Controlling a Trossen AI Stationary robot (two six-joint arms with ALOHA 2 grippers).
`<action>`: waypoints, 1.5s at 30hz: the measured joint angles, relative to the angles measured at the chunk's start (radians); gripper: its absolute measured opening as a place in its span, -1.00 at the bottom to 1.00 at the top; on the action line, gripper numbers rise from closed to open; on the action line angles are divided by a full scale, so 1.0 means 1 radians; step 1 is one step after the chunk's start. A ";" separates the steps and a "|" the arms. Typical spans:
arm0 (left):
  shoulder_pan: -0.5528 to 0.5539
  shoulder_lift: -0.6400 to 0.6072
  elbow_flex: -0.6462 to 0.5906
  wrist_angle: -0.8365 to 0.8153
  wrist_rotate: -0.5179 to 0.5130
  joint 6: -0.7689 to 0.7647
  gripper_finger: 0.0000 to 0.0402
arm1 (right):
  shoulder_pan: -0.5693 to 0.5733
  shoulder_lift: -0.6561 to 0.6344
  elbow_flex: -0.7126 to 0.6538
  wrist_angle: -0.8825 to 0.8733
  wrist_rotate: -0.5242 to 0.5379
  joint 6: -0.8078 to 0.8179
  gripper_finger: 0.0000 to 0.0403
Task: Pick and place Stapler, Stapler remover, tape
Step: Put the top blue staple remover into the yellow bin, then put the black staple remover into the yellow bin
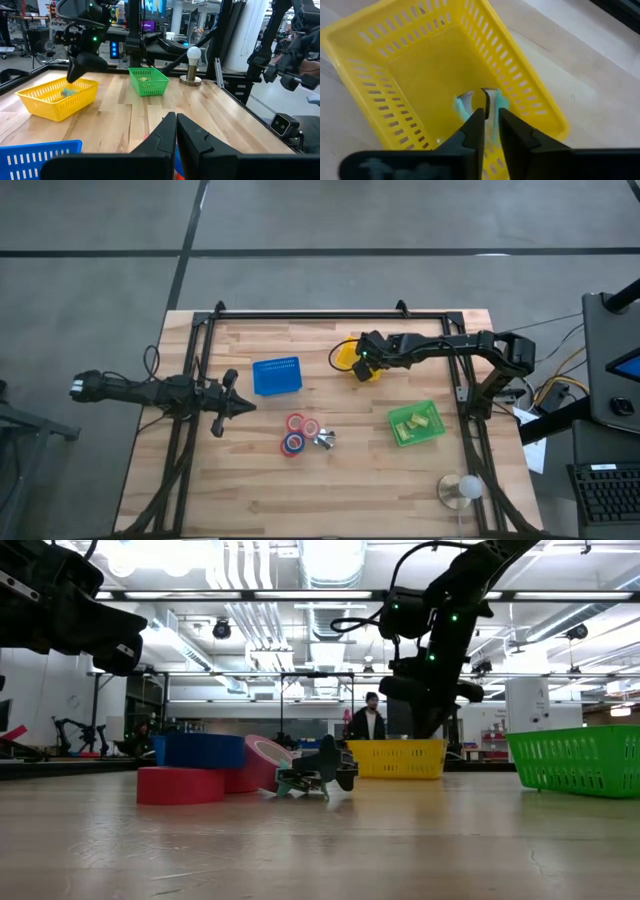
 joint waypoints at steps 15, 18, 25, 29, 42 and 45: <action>0.000 0.000 0.000 0.000 0.000 0.000 -0.92 | 0.125 -0.071 0.040 0.066 -0.105 -0.049 -0.40; 0.000 0.000 0.000 0.000 0.000 0.000 -0.92 | 0.192 -0.057 0.040 0.146 -0.189 -0.058 -0.41; 0.000 0.000 0.000 -0.001 0.000 0.000 -0.92 | 0.350 -0.041 0.033 0.227 -0.239 -0.147 -0.46; 0.000 0.000 0.000 -0.002 0.000 0.000 -0.92 | 0.422 0.012 0.033 0.321 -0.239 -0.174 -0.41; 0.000 0.000 0.000 -0.008 0.000 0.000 -0.92 | 0.493 0.175 0.033 0.471 -0.238 -0.223 -0.17; 0.000 0.000 0.000 -0.008 0.000 0.000 -0.92 | 0.497 0.188 0.036 0.472 -0.239 -0.225 -0.22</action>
